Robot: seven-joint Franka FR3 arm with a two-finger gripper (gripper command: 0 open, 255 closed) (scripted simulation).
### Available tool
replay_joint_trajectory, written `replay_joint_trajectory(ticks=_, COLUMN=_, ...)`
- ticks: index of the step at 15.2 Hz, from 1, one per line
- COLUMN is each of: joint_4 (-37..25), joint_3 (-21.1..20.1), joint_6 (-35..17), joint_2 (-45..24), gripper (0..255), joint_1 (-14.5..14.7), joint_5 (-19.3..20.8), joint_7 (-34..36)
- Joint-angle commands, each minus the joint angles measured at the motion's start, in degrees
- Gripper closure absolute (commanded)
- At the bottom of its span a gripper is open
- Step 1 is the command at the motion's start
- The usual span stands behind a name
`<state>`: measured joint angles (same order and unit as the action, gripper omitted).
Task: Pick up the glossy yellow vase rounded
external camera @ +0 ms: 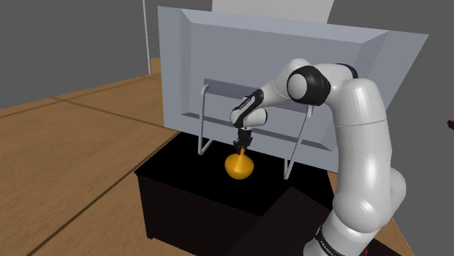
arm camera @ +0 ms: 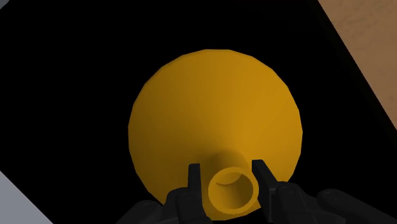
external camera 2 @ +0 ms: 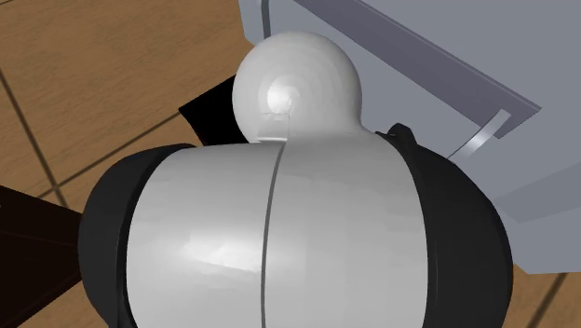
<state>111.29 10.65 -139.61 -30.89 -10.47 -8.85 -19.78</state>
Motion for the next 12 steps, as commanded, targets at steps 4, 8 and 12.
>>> replay_joint_trajectory(ticks=4, joint_4=0.07, joint_3=0.56, joint_6=2.68, joint_2=2.83, gripper=255, joint_1=0.36, joint_5=0.76, joint_7=0.45)
replay_joint_trajectory(ticks=8, joint_4=-0.07, joint_3=0.96, joint_6=4.97, joint_2=5.01, gripper=255, joint_1=0.65, joint_5=1.39, joint_7=0.86)
replay_joint_trajectory(ticks=12, joint_4=-0.23, joint_3=1.15, joint_6=6.23, joint_2=6.14, gripper=255, joint_1=0.78, joint_5=1.73, joint_7=1.08)
